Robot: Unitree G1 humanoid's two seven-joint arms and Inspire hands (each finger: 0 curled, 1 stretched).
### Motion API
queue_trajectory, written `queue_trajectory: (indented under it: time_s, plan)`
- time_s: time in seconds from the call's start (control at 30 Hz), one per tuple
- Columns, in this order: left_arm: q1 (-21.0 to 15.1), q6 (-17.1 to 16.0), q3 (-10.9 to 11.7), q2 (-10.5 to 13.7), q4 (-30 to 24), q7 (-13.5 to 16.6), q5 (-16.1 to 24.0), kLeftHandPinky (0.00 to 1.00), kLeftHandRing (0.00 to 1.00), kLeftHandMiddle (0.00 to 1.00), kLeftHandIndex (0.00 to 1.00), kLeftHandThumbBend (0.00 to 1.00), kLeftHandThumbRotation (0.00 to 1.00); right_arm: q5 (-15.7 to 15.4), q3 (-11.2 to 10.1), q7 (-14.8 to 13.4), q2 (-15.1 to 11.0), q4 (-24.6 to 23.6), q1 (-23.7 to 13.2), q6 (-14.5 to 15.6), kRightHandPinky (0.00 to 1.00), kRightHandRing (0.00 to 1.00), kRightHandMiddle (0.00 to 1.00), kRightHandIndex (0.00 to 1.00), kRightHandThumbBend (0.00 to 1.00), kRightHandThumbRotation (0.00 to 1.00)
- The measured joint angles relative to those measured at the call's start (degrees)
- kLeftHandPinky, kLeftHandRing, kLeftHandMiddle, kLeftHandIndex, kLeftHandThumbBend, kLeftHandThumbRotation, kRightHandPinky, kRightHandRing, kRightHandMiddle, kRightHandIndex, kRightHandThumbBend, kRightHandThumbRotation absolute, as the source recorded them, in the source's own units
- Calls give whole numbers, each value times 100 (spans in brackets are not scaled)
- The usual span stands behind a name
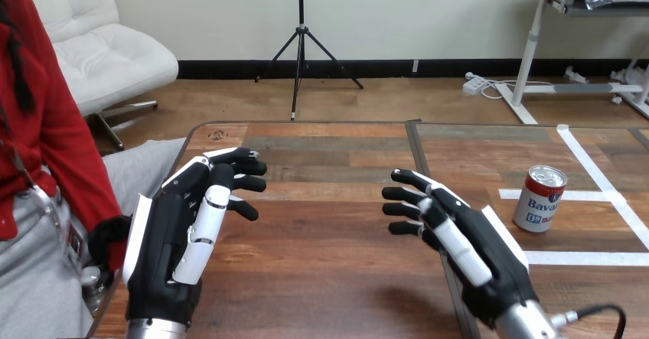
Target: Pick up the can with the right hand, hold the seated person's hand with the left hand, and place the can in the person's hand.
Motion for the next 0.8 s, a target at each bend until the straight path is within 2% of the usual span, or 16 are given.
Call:
queue_trajectory:
  time_s: [0.2,0.43,0.8]
  plan:
    - [1,13,-1,0,0,0,0,42,61,64,62,42,84,-317,-4,-178,-165,473,-407,-43,74,84,85,86,78,82]
    - [6,15,0,1,0,-5,-3,41,61,64,63,42,84,-805,5,-508,-376,1029,-864,-117,80,86,87,87,75,84]
    - [49,24,2,5,0,-20,-13,41,61,64,63,42,85,-1203,4,-936,-693,1930,-1552,-228,83,89,90,89,74,84]
